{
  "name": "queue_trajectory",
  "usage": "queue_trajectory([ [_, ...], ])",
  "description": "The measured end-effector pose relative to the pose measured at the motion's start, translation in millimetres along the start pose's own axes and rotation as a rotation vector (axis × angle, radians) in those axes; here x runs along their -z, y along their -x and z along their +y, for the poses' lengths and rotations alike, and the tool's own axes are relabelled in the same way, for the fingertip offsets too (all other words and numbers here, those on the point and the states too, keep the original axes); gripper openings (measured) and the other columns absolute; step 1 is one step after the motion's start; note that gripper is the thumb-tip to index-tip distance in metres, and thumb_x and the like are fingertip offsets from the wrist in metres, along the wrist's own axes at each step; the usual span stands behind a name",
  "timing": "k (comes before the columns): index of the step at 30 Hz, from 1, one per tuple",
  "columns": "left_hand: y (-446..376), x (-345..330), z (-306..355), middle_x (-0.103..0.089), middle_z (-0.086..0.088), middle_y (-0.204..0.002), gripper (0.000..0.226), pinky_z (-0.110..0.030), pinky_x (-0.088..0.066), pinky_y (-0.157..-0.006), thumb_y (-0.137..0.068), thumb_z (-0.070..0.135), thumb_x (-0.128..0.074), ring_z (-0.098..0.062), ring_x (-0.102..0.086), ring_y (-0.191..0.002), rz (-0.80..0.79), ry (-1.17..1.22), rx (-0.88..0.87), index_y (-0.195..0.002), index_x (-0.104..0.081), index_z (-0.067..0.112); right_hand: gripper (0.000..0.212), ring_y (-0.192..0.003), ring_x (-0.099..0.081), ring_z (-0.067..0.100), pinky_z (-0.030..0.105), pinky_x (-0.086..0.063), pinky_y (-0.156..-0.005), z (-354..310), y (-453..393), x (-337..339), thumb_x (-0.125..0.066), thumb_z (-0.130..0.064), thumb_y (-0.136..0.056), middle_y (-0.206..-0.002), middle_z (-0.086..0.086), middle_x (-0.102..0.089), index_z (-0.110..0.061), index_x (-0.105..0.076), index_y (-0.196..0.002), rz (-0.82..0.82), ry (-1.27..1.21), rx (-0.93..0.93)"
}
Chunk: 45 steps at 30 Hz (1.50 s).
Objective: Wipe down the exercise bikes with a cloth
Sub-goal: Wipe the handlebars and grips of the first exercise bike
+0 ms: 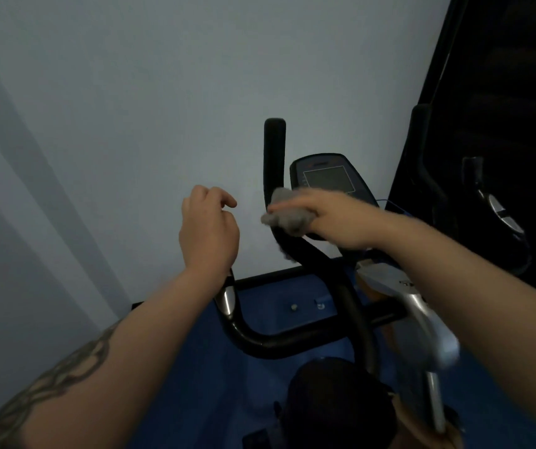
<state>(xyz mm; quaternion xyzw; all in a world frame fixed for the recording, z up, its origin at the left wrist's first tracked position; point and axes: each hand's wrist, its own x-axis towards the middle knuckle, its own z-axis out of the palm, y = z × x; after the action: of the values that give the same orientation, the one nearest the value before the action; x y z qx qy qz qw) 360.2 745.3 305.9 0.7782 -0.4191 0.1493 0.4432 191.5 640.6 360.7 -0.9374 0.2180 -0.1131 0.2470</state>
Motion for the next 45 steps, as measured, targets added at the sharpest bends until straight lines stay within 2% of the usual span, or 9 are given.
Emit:
queue_trajectory([
  [5,4.2,5.0,3.4,-0.046,-0.002,-0.119,0.033,-0.028,-0.039,-0.068,-0.091,-0.005,-0.042,-0.018,-0.047,-0.108,-0.024,0.018,0.017,-0.114,-0.057,0.014,0.070,-0.095,-0.058,0.025,0.033,-0.048,-0.075,-24.9,-5.9,-43.5,-0.043,0.000,-0.091,-0.138,0.007,-0.041,-0.039,-0.024,-0.146,0.233,0.057,-0.033],
  [8,13.9,10.1,0.5,-0.024,-0.007,-0.149,0.055,-0.022,-0.035,-0.099,-0.091,-0.008,-0.044,-0.020,-0.035,-0.132,-0.108,0.128,0.018,-0.142,-0.035,0.012,0.068,-0.061,-0.054,0.016,0.035,-0.043,-0.049,-7.4,17.4,-52.5,-0.048,-0.002,-0.089,-0.093,-0.001,-0.051,-0.038,-0.015,-0.136,0.251,0.077,0.004],
  [13,35.4,3.5,10.5,0.005,-0.004,-0.159,0.086,-0.025,-0.033,-0.094,-0.086,-0.011,-0.046,-0.024,-0.017,-0.142,-0.166,0.063,0.159,-0.153,-0.003,0.022,0.099,-0.096,-0.057,0.005,0.011,-0.050,-0.072,-4.1,14.3,-23.0,-0.076,-0.025,-0.076,-0.120,-0.014,-0.046,-0.039,-0.007,-0.144,-0.126,-0.297,-0.070],
  [16,36.7,2.4,13.0,0.002,-0.006,-0.159,0.087,-0.034,-0.045,-0.088,-0.084,-0.011,-0.046,-0.026,-0.023,-0.139,-0.138,0.013,0.153,-0.153,-0.005,0.023,0.092,-0.099,-0.056,0.004,0.021,-0.049,-0.077,-9.6,1.3,-22.9,-0.069,-0.052,-0.077,-0.119,-0.015,-0.050,-0.036,-0.014,-0.149,-0.046,-0.599,-0.285],
  [21,38.3,2.2,10.4,0.002,-0.008,-0.159,0.090,-0.029,-0.039,-0.086,-0.085,-0.012,-0.049,-0.026,-0.024,-0.137,-0.144,-0.027,0.128,-0.153,-0.002,0.023,0.061,-0.105,-0.058,0.028,0.032,-0.043,-0.077,-27.8,-39.2,-55.7,-0.048,-0.053,-0.093,-0.121,0.012,-0.059,-0.006,-0.047,-0.130,0.296,-0.127,-0.508],
  [27,38.2,1.5,7.8,0.002,-0.010,-0.158,0.091,-0.024,-0.033,-0.086,-0.085,-0.013,-0.048,-0.027,-0.025,-0.135,-0.150,-0.039,0.100,-0.154,0.001,0.021,0.048,-0.088,-0.058,0.026,0.034,-0.043,-0.068,-17.4,3.3,-57.0,-0.052,-0.044,-0.092,-0.105,0.009,-0.062,-0.009,-0.046,-0.122,0.183,0.226,-0.334],
  [34,36.0,-1.1,8.1,0.005,-0.011,-0.158,0.093,-0.025,-0.038,-0.080,-0.084,-0.012,-0.049,-0.028,-0.024,-0.135,-0.146,-0.065,0.083,-0.154,0.003,0.021,0.073,-0.110,-0.056,0.027,0.032,-0.042,-0.078,-27.1,-28.0,-44.1,-0.057,-0.062,-0.086,-0.126,0.010,-0.057,-0.007,-0.044,-0.133,0.144,-0.028,-0.442],
  [41,36.9,-0.6,5.9,0.012,-0.010,-0.160,0.094,-0.026,-0.038,-0.083,-0.083,-0.017,-0.044,-0.030,-0.018,-0.141,-0.138,-0.057,0.073,-0.154,0.001,0.023,0.050,-0.097,-0.058,0.023,0.032,-0.045,-0.071,-8.8,32.8,-63.0,-0.057,-0.038,-0.092,-0.119,0.007,-0.058,-0.013,-0.042,-0.133,0.199,0.246,-0.273],
  [45,38.7,0.8,7.6,0.012,-0.014,-0.160,0.092,-0.044,-0.038,-0.107,-0.080,-0.018,-0.046,-0.032,-0.004,-0.146,-0.120,-0.101,0.053,-0.154,-0.005,0.018,0.057,-0.099,-0.058,0.019,0.037,-0.052,-0.085,-0.9,31.9,-37.9,-0.065,-0.049,-0.085,-0.116,0.004,-0.060,-0.017,-0.050,-0.129,0.070,0.002,-0.337],
])
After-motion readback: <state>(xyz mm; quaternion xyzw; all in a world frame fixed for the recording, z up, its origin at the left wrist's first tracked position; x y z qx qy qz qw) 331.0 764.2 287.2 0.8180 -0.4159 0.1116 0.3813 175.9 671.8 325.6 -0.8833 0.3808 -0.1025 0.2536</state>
